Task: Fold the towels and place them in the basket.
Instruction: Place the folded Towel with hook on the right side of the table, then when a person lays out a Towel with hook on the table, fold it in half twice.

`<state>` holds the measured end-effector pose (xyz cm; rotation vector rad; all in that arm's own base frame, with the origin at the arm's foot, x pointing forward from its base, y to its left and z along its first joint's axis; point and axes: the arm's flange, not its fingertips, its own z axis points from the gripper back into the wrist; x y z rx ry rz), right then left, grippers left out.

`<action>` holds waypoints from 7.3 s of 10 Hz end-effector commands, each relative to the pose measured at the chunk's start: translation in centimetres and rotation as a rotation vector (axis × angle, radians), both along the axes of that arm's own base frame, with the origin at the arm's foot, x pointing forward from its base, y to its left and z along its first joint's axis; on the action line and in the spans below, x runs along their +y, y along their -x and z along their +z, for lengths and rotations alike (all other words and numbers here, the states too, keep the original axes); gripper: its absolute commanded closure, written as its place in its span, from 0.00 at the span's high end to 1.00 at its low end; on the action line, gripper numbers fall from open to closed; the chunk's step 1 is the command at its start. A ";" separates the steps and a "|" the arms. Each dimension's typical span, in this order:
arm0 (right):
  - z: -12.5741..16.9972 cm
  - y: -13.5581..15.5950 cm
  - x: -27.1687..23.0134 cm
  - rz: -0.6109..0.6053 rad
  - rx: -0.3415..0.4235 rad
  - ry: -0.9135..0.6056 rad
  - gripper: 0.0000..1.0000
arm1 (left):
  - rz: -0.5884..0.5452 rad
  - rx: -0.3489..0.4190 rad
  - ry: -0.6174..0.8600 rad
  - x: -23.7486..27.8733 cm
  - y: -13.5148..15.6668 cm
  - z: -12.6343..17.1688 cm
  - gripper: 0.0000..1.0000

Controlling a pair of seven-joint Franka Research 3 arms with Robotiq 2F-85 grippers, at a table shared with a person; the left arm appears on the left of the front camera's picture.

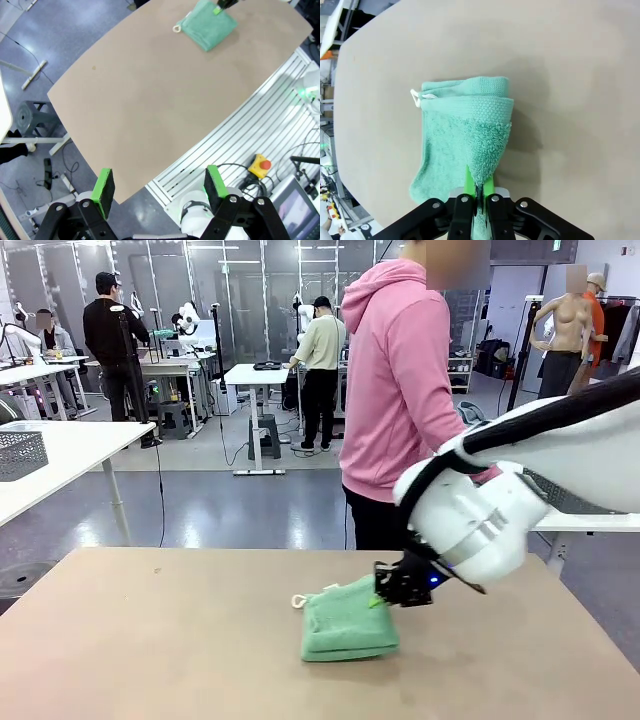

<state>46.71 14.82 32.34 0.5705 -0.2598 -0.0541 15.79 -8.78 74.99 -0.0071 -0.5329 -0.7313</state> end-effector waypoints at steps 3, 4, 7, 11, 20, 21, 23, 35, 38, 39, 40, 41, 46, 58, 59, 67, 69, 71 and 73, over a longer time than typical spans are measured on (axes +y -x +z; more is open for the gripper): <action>2.3 0.7 -10.2 0.053 -0.007 0.051 0.07 | -0.016 -0.003 -0.013 0.1 0.0 -0.1 0.91; 2.2 1.0 -12.8 0.044 0.002 0.060 0.07 | -0.016 -0.003 -0.013 0.1 0.0 -0.1 0.91; 1.9 1.1 -19.8 0.018 0.031 0.136 0.07 | -0.016 -0.003 -0.013 0.1 0.0 -0.1 0.91; 2.3 1.5 -25.4 -0.066 0.093 0.240 0.07 | -0.016 -0.003 -0.013 0.1 0.0 -0.1 0.91; 3.8 3.2 -23.7 -0.124 0.089 0.396 0.85 | -0.016 -0.003 -0.013 0.1 0.0 -0.1 0.91; 3.2 2.5 -25.5 -0.090 0.093 0.343 0.85 | -0.016 -0.003 -0.013 0.1 0.0 -0.1 0.91; 3.2 2.5 -25.5 -0.090 0.093 0.343 0.85 | -0.016 -0.003 -0.013 0.1 0.0 -0.1 0.91; 10.7 5.9 -26.6 -0.044 -0.025 0.336 0.85 | -0.016 -0.003 -0.013 0.1 0.0 -0.1 0.91; 20.0 10.0 -27.2 0.130 -0.147 0.394 0.85 | -0.016 -0.003 -0.013 0.1 0.0 -0.1 0.91; 22.4 11.5 -27.1 0.213 -0.166 0.410 0.85 | -0.016 -0.003 -0.013 0.1 0.0 -0.1 0.91; 24.4 13.1 -27.2 0.286 -0.178 0.415 0.85 | -0.016 -0.003 -0.013 0.1 0.0 -0.1 0.91; 26.5 15.2 -27.0 0.357 -0.215 0.429 0.85 | -0.016 -0.003 -0.013 0.1 0.0 -0.1 0.91; 35.6 24.2 -22.8 0.543 -0.330 0.377 0.85 | -0.016 -0.003 -0.013 0.1 0.0 -0.1 0.91; 38.2 28.0 -19.6 0.550 -0.395 0.462 0.85 | -0.016 -0.003 -0.013 0.1 0.0 -0.1 0.91; 38.2 28.0 -19.6 0.550 -0.395 0.462 0.85 | -0.016 -0.003 -0.013 0.1 0.0 -0.1 0.91; 38.2 28.0 -19.6 0.550 -0.395 0.462 0.85 | -0.016 -0.003 -0.013 0.1 0.0 -0.1 0.91; 38.2 28.0 -19.6 0.550 -0.395 0.462 0.85 | -0.016 -0.003 -0.013 0.1 0.0 -0.1 0.91; 38.2 28.0 -19.6 0.550 -0.395 0.462 0.85 | -0.016 -0.003 -0.013 0.1 0.0 -0.1 0.91; 38.2 28.0 -19.6 0.550 -0.395 0.462 0.85 | -0.016 -0.003 -0.013 0.1 0.0 -0.1 0.91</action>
